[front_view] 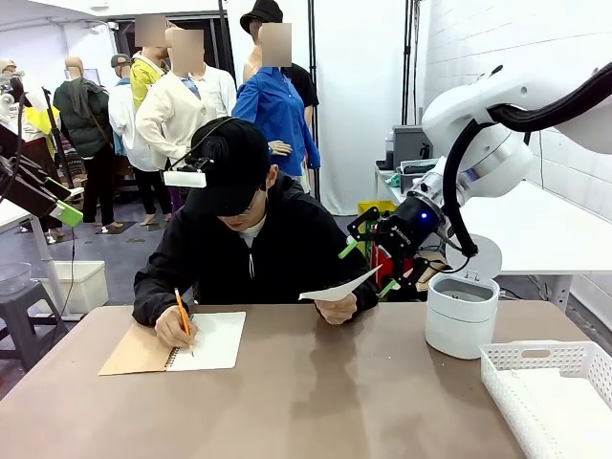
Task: Sort the paper based on its condition.
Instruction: If a person hands you a paper, place it in the Organizing basket , and if it's crumpled, put it in the Trash can.
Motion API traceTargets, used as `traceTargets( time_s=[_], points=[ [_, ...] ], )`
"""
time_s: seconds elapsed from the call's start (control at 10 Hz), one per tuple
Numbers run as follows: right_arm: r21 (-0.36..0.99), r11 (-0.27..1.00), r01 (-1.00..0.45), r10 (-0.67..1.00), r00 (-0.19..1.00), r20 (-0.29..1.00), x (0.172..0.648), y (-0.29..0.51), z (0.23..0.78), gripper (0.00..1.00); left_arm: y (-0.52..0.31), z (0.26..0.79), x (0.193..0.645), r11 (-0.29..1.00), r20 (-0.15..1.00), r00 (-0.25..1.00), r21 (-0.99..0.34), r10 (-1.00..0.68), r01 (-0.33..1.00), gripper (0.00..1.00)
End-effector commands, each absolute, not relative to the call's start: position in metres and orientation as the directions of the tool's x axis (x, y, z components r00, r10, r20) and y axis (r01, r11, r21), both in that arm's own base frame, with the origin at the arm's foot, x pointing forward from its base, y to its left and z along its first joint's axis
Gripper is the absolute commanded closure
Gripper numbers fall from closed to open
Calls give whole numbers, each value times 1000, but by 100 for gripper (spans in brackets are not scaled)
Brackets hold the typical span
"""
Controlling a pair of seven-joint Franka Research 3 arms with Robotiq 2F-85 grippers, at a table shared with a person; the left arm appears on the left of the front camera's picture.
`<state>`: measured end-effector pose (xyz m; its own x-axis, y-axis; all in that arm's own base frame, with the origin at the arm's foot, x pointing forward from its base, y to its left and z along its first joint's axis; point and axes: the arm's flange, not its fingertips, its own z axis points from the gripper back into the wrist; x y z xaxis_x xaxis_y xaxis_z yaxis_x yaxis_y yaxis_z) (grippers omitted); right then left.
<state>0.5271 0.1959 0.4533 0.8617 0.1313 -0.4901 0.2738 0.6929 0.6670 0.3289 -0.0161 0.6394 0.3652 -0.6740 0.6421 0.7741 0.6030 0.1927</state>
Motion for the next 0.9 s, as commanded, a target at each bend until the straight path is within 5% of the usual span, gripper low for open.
traceTargets(
  time_s=[0.0,0.2,0.3,0.7,0.8],
  points=[
    [664,678,317,109,849,-517,526,206,441,0,-15,640,329,600,649,362,186,-669,778,0],
    [670,661,338,106,842,-530,526,205,429,0,-15,640,329,600,649,362,186,-669,778,0],
    [711,648,274,151,868,-472,526,207,423,10,-15,640,329,600,649,362,186,-669,778,0],
    [710,627,322,116,862,-494,530,204,420,90,-15,640,329,600,649,362,186,-669,778,0],
    [711,623,325,117,860,-496,530,205,421,100,-15,640,329,600,649,362,186,-669,778,0]
  ],
)
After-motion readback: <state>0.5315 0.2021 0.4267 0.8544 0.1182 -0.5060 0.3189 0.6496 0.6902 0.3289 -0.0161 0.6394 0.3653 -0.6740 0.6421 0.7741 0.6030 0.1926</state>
